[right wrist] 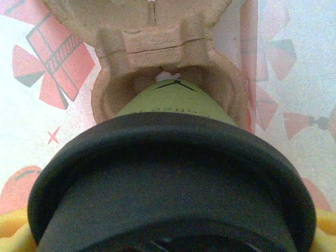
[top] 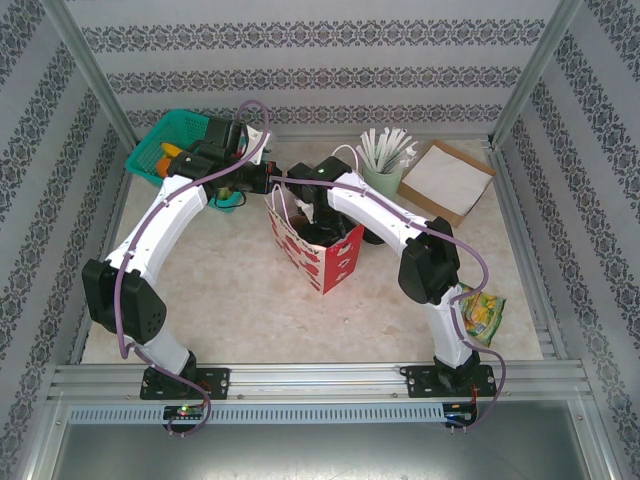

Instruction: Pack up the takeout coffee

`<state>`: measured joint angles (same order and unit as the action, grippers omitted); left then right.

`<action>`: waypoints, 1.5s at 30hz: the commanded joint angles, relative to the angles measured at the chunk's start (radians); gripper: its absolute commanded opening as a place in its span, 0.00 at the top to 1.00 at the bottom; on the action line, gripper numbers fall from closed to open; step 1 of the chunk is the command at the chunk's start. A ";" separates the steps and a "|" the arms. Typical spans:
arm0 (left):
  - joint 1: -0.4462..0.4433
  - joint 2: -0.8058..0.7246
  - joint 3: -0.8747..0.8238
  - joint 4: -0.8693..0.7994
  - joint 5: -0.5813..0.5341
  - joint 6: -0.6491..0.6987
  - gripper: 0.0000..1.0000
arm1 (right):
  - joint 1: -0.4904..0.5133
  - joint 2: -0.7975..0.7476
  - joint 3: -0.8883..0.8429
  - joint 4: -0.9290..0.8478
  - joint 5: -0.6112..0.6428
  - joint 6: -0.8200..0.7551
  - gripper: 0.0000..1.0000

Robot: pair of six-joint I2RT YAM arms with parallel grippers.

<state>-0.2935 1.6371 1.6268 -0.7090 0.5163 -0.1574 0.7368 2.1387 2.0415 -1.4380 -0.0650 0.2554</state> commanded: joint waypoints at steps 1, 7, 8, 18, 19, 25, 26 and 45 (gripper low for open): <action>-0.006 -0.030 -0.002 0.043 0.029 0.008 1.00 | 0.002 0.018 -0.006 -0.010 0.010 0.009 0.27; -0.006 -0.025 0.001 0.046 0.031 0.005 1.00 | 0.003 0.015 -0.010 -0.012 0.012 0.008 0.27; -0.006 -0.025 0.001 0.047 0.031 0.005 1.00 | 0.003 0.015 -0.009 -0.012 0.012 0.009 0.27; -0.007 -0.022 0.005 0.043 0.030 0.004 1.00 | 0.005 0.014 -0.013 -0.007 0.011 0.003 0.27; -0.007 -0.021 0.004 0.043 0.030 0.004 1.00 | 0.006 0.013 -0.014 -0.007 0.010 0.005 0.27; -0.006 -0.023 0.002 0.042 0.028 0.004 1.00 | 0.008 0.010 -0.012 -0.006 0.013 0.005 0.27; -0.006 -0.025 -0.001 0.042 0.029 0.005 1.00 | 0.008 0.010 -0.012 -0.006 0.013 0.005 0.27; -0.006 -0.023 -0.005 0.049 0.034 0.001 1.00 | 0.012 0.009 -0.016 0.019 0.001 0.011 0.27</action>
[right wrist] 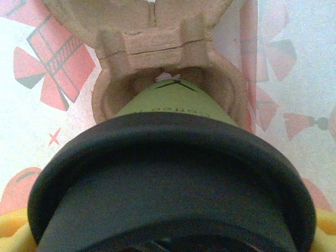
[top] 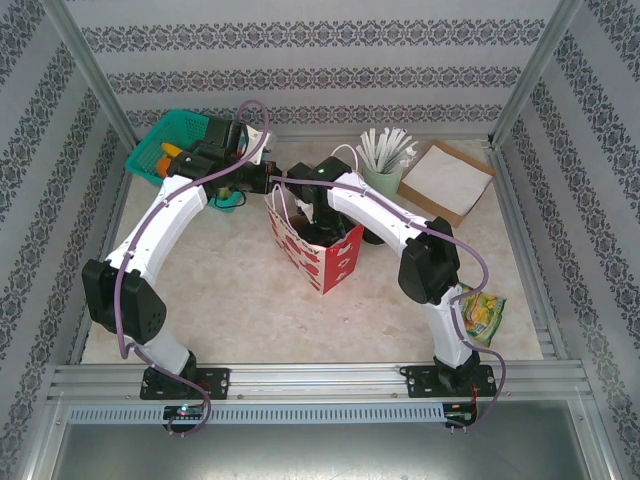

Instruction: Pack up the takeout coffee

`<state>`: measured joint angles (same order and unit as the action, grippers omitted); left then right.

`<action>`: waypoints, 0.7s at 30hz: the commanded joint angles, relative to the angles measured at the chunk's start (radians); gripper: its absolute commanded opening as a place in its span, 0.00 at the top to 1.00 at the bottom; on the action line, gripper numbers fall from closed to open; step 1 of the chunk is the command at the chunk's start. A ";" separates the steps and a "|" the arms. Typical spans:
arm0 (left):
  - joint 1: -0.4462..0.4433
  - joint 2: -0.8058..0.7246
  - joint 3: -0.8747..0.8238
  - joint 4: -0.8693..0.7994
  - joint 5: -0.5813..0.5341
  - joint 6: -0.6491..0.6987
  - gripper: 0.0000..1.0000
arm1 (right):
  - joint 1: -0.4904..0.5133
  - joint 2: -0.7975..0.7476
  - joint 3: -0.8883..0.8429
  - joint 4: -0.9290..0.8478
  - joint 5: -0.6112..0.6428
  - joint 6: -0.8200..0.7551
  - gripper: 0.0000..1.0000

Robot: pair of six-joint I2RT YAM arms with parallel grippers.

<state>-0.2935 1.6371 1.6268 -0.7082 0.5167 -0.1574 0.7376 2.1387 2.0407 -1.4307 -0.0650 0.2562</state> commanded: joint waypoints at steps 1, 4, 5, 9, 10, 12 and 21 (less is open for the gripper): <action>-0.006 -0.022 -0.009 0.051 0.037 0.002 1.00 | 0.011 0.007 -0.018 0.023 0.003 0.013 0.27; -0.006 -0.018 -0.013 0.056 0.040 0.002 1.00 | 0.008 0.000 -0.026 0.054 -0.001 0.022 0.27; -0.006 -0.018 -0.013 0.054 0.039 0.001 1.00 | 0.008 -0.001 -0.026 0.062 -0.001 0.024 0.27; -0.007 -0.012 -0.011 0.052 0.046 -0.001 1.00 | 0.003 -0.010 -0.026 0.079 0.003 0.026 0.27; -0.007 -0.014 -0.011 0.052 0.049 -0.001 1.00 | 0.003 -0.012 -0.025 0.080 0.007 0.026 0.27; -0.006 -0.016 -0.013 0.049 0.055 -0.001 1.00 | 0.001 -0.017 -0.028 0.086 0.016 0.026 0.28; -0.006 -0.031 -0.025 0.050 0.066 -0.004 1.00 | -0.002 -0.020 -0.046 0.138 0.024 0.046 0.28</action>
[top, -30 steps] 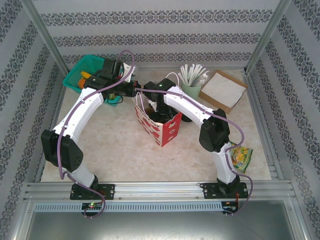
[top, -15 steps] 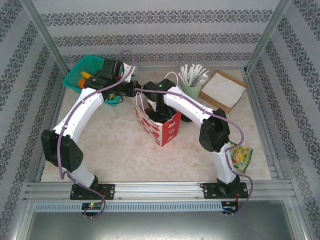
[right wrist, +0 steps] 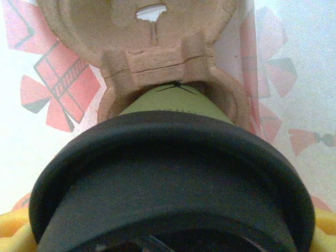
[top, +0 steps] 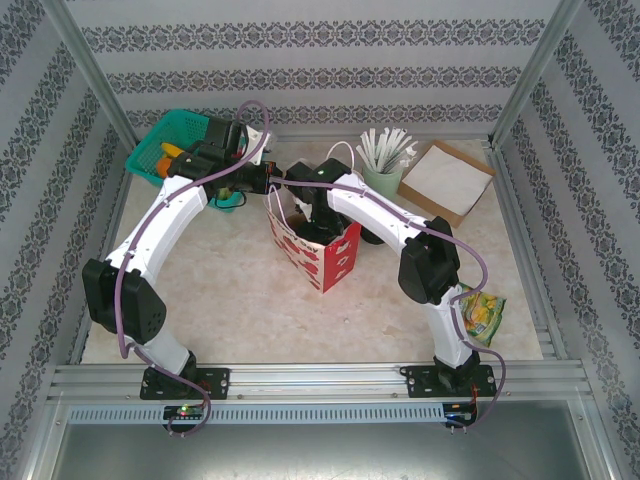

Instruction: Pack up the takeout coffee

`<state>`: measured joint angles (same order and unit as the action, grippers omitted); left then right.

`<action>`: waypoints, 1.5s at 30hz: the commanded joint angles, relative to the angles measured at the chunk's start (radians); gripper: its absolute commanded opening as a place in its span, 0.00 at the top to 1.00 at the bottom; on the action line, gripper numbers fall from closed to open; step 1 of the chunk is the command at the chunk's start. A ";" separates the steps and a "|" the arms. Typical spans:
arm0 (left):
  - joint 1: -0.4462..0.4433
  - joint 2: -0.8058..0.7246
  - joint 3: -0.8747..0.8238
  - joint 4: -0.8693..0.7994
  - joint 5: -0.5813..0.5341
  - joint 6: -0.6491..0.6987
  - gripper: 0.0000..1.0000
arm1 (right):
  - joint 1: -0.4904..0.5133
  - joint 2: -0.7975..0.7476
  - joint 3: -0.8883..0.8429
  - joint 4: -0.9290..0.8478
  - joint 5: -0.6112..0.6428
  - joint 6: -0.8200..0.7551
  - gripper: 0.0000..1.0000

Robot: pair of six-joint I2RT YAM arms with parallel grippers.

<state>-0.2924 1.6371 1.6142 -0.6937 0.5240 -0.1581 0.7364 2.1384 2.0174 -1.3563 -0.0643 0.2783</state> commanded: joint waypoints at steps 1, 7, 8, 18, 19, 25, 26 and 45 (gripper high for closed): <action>-0.007 -0.031 -0.013 0.035 0.059 -0.001 1.00 | -0.001 -0.021 -0.032 0.075 0.027 0.027 0.28; -0.008 -0.034 -0.029 0.032 0.060 -0.005 1.00 | -0.003 -0.035 -0.098 0.128 0.032 0.050 0.28; -0.008 -0.035 -0.034 0.031 0.059 -0.009 1.00 | -0.002 -0.038 -0.114 0.133 0.031 0.054 0.28; -0.008 -0.044 -0.064 0.055 0.053 -0.038 1.00 | -0.005 -0.057 -0.209 0.160 0.021 0.072 0.28; -0.008 -0.047 -0.064 0.061 0.053 -0.038 1.00 | -0.005 -0.057 -0.210 0.163 0.019 0.073 0.28; -0.008 -0.054 -0.062 0.070 0.053 -0.038 1.00 | -0.004 -0.050 -0.219 0.175 0.014 0.071 0.28; -0.008 -0.058 -0.064 0.072 0.052 -0.039 1.00 | -0.004 -0.048 -0.225 0.178 0.014 0.072 0.28; -0.008 -0.078 -0.093 0.116 0.029 -0.054 1.00 | -0.002 -0.050 -0.226 0.166 0.015 0.073 0.28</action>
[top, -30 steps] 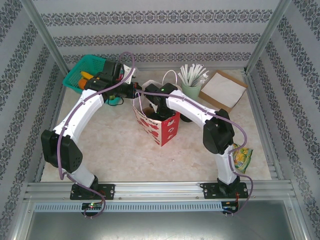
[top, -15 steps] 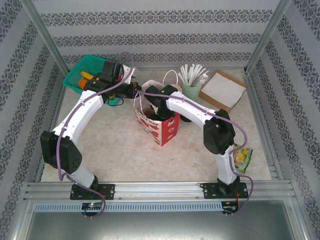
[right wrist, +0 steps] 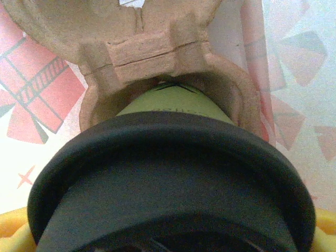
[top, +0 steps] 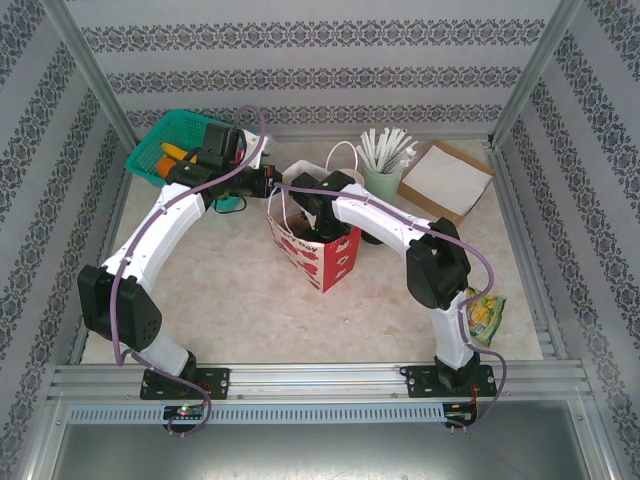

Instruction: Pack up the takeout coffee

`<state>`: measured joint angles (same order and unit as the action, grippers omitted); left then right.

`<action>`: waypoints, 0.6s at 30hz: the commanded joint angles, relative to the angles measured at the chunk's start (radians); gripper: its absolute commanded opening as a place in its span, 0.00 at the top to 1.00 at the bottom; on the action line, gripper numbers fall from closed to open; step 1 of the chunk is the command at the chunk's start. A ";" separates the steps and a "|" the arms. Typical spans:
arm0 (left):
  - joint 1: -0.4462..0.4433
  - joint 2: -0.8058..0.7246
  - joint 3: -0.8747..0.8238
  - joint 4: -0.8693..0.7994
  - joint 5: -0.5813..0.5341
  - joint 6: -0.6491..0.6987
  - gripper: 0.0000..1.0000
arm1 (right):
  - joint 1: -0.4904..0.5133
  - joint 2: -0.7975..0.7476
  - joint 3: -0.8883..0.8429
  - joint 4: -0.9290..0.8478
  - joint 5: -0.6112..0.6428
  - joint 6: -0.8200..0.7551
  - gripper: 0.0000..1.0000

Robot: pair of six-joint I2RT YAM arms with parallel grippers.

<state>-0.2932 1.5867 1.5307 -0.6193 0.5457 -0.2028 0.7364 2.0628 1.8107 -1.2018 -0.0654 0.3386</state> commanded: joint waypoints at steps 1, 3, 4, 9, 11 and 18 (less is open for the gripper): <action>-0.006 -0.027 -0.009 0.042 0.005 -0.010 1.00 | -0.003 0.026 -0.015 0.012 0.014 0.011 0.28; -0.006 -0.027 -0.010 0.046 0.005 -0.010 1.00 | -0.003 0.028 -0.013 0.011 0.012 0.009 0.28; -0.007 -0.027 -0.009 0.048 0.004 -0.013 1.00 | -0.001 0.027 -0.011 0.012 0.010 0.010 0.28; -0.006 -0.024 -0.005 0.052 0.005 -0.018 1.00 | 0.001 0.021 -0.011 0.014 0.010 0.009 0.28; -0.006 -0.025 -0.007 0.053 0.003 -0.020 1.00 | 0.000 0.018 -0.011 0.016 0.009 0.010 0.28; -0.006 -0.015 -0.001 0.053 0.016 -0.021 1.00 | 0.006 0.025 -0.014 0.028 0.010 0.010 0.28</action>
<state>-0.2935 1.5867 1.5307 -0.6159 0.5457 -0.2146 0.7368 2.0621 1.8107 -1.2015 -0.0658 0.3386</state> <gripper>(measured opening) 0.051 0.828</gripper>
